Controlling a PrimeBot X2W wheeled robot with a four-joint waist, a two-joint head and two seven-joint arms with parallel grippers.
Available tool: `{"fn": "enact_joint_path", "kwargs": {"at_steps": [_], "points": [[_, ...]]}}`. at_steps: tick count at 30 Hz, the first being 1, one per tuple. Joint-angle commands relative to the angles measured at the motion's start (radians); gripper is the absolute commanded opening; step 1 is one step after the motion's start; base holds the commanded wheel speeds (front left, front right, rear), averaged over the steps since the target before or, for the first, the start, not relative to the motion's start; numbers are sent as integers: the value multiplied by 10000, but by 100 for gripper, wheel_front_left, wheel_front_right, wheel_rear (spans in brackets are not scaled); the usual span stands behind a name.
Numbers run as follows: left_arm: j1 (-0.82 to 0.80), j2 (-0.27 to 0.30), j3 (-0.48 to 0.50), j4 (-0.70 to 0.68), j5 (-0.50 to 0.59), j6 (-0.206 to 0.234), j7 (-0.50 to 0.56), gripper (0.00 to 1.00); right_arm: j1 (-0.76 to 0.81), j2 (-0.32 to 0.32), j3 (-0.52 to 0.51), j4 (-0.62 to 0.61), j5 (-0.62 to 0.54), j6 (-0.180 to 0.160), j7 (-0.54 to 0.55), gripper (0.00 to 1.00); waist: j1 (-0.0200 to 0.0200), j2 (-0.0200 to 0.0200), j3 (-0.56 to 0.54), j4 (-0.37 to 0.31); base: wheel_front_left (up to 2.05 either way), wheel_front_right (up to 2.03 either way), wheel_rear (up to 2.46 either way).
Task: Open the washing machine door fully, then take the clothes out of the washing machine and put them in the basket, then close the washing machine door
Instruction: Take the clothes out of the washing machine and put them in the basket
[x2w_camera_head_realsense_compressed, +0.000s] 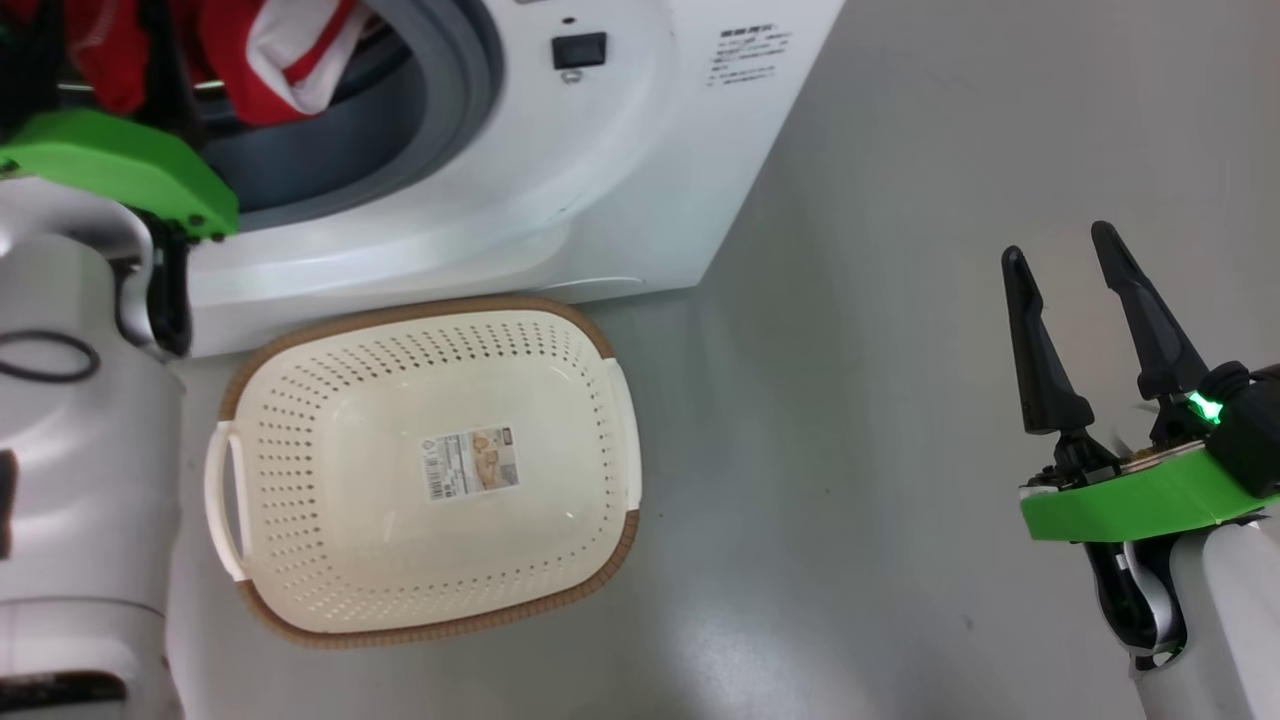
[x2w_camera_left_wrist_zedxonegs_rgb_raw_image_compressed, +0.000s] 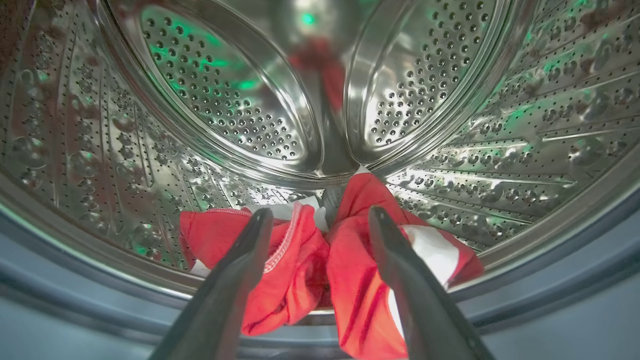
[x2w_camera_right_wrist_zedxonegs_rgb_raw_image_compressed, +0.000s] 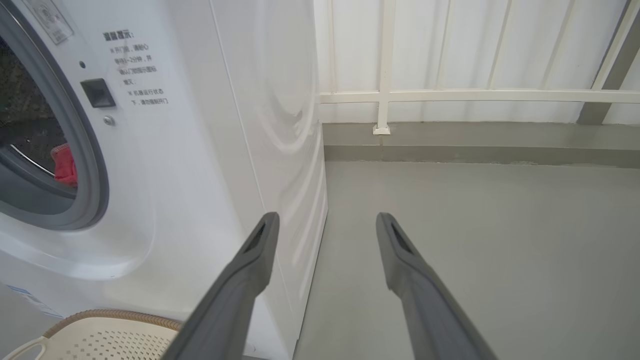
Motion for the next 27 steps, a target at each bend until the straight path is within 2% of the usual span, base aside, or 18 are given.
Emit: {"fn": "enact_joint_path", "kwargs": {"at_steps": [1,4,10,23,24,26,27], "points": [[-285,591,66,47,181,109,-78,100,-14,-130,253,-258,128,65,-63,100,0,-1,168,-160,0,0,0],[-563,741,1,415,272,237,-77,100,-54,-131,315,-238,169,65,-63,100,0,-1,267,-241,0,0,0],[-1197,1101,-92,1528,413,787,396,100,-169,-97,459,-202,278,65,-63,100,0,-1,439,-424,0,0,0],[-1764,1424,-816,2609,876,1094,2095,100,-389,-26,619,-135,407,65,-63,100,0,-1,704,-635,0,0,0],[-1791,1437,-890,2629,932,1135,2191,87,-405,-20,627,-132,418,65,-63,100,0,-1,722,-639,0,0,0],[-1841,1462,-1067,2647,1076,1228,2215,0,-432,-8,639,-116,441,65,-63,100,0,-1,750,-643,0,0,0],[-1863,1474,-1122,2653,1119,1299,2201,0,-441,1,641,-104,449,65,-63,100,0,-1,758,-644,0,0,0]]}}
